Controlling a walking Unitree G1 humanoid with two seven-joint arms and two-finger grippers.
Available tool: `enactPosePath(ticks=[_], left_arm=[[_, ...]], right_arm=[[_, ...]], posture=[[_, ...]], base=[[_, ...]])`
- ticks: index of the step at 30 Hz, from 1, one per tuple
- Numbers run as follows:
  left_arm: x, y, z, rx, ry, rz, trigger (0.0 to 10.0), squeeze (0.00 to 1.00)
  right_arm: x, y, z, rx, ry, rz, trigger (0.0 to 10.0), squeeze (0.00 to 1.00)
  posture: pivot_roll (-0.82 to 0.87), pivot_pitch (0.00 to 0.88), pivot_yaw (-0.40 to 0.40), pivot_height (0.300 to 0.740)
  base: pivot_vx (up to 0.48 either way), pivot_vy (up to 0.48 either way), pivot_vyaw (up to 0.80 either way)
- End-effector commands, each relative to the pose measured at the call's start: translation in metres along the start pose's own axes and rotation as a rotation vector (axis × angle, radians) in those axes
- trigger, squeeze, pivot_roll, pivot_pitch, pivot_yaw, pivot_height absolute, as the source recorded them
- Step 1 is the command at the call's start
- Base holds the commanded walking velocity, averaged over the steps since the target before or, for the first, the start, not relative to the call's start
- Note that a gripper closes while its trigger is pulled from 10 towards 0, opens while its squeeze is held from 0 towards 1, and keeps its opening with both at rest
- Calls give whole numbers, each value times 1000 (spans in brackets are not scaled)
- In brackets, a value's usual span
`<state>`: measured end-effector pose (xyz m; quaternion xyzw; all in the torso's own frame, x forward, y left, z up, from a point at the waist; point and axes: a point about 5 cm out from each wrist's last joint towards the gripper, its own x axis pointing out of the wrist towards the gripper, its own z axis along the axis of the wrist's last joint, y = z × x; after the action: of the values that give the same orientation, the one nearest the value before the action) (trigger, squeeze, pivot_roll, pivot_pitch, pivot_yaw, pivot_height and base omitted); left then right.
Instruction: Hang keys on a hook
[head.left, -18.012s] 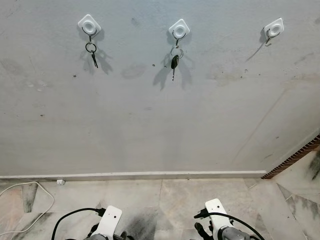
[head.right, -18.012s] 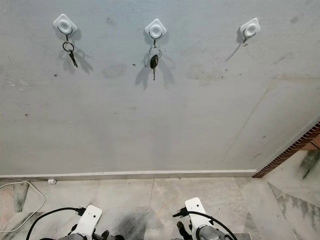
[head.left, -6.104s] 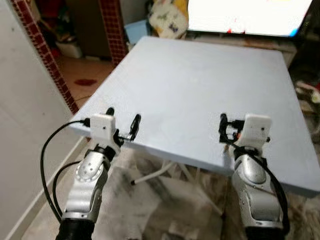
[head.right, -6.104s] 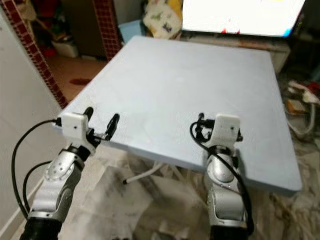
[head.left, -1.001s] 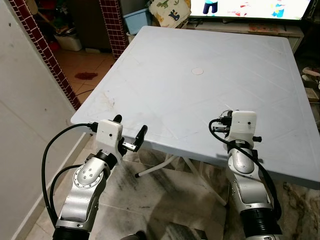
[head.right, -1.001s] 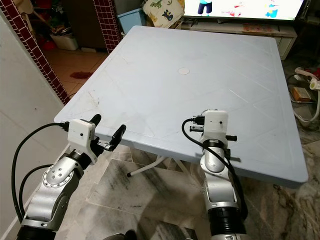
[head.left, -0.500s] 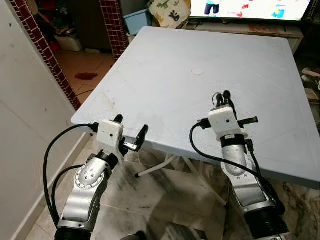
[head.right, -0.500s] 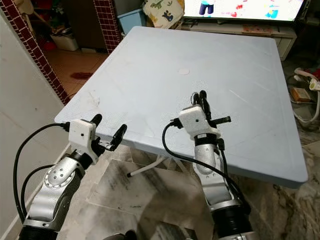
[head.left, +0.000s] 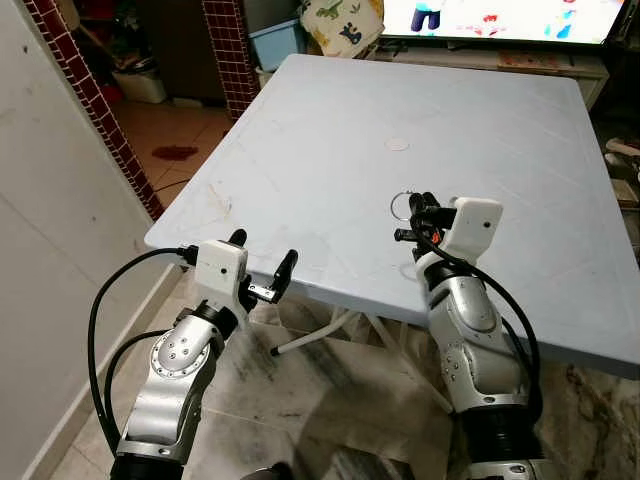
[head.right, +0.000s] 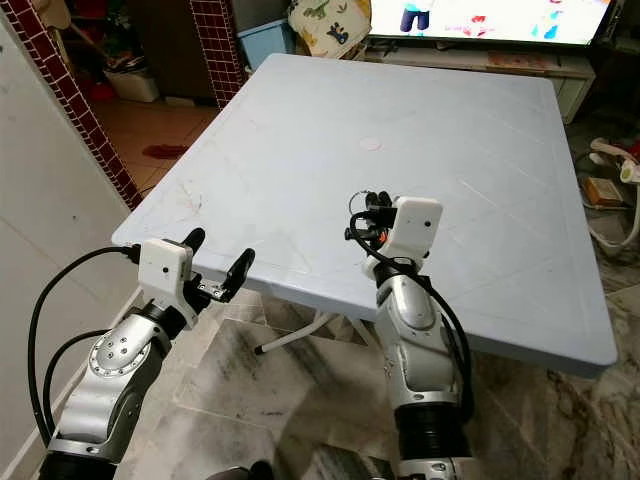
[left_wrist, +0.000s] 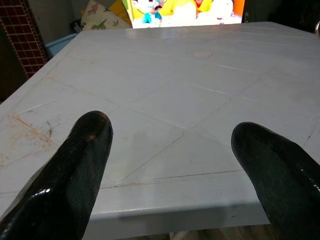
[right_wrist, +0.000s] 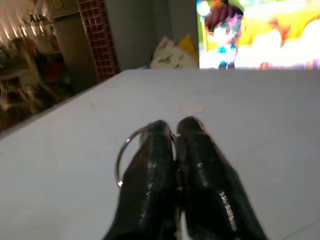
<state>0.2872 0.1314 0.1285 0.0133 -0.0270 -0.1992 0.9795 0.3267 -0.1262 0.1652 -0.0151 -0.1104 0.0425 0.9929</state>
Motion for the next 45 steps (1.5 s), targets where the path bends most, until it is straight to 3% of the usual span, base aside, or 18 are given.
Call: enactPosePath(ticks=[1, 2, 3, 5, 13, 15, 20, 26, 30, 31, 35, 40, 45], left_arm=[[0, 4, -2, 18, 10, 8, 10000, 0], [0, 4, -2, 20, 10, 9, 10000, 0], [0, 4, -1, 22, 9, 10, 10000, 0], [-1, 4, -1, 23, 9, 11, 10000, 0], [-1, 5, -2, 27, 11, 9, 10000, 0], [-1, 4, -2, 27, 14, 5, 10000, 0], [-2, 2, -4, 26, 27, -9, 10000, 0], [-2, 1, -6, 25, 40, -22, 10000, 0], [-1, 0, -7, 25, 45, -35, 10000, 0], [-1, -1, -7, 25, 46, -39, 10000, 0], [0, -2, -7, 26, 48, -46, 10000, 0], [-1, -3, -8, 25, 50, -51, 10000, 0], [-2, -4, -8, 23, 52, -57, 10000, 0]], right_arm=[[-2, 5, -1, -156, -29, 16, 10000, 0], [-4, 4, 1, -401, -85, 13, 10000, 0], [-5, 4, 3, -543, -123, 9, 10000, 0], [-7, 3, 6, -720, -195, 8, 10000, 0], [-8, -7, 0, -749, -168, -56, 10000, 0], [-9, -14, -8, -693, -98, -103, 10000, 0], [-23, -37, -38, -331, 217, -281, 10000, 0], [-39, -38, -48, -255, 313, -319, 10000, 0], [-44, -38, -55, -146, 372, -357, 10000, 0], [-44, -39, -54, -127, 377, -359, 10000, 1000], [-46, -40, -55, -107, 386, -361, 10000, 1000], [-43, -43, -47, -203, 335, -320, 10000, 1000], [-43, -43, -44, -206, 324, -324, 10000, 1000]], posture=[[-89, 88, 90, 740], [-87, 88, 92, 740], [-87, 88, 93, 740], [-85, 88, 93, 740], [-83, 89, 98, 740], [-84, 89, 98, 740], [-83, 93, 98, 740], [-93, 100, 103, 740], [-96, 101, 106, 740], [-102, 102, 109, 740], [-107, 103, 111, 740], [-109, 108, 110, 740], [-105, 123, 114, 740]], base=[[0, 0, 0], [0, 0, 0], [0, 0, 0], [0, 0, 0], [0, 0, 0], [0, 0, 0], [0, 0, 0], [0, 0, 0], [0, 0, 0], [0, 0, 0], [0, 0, 0], [0, 0, 0], [0, 0, 0]])
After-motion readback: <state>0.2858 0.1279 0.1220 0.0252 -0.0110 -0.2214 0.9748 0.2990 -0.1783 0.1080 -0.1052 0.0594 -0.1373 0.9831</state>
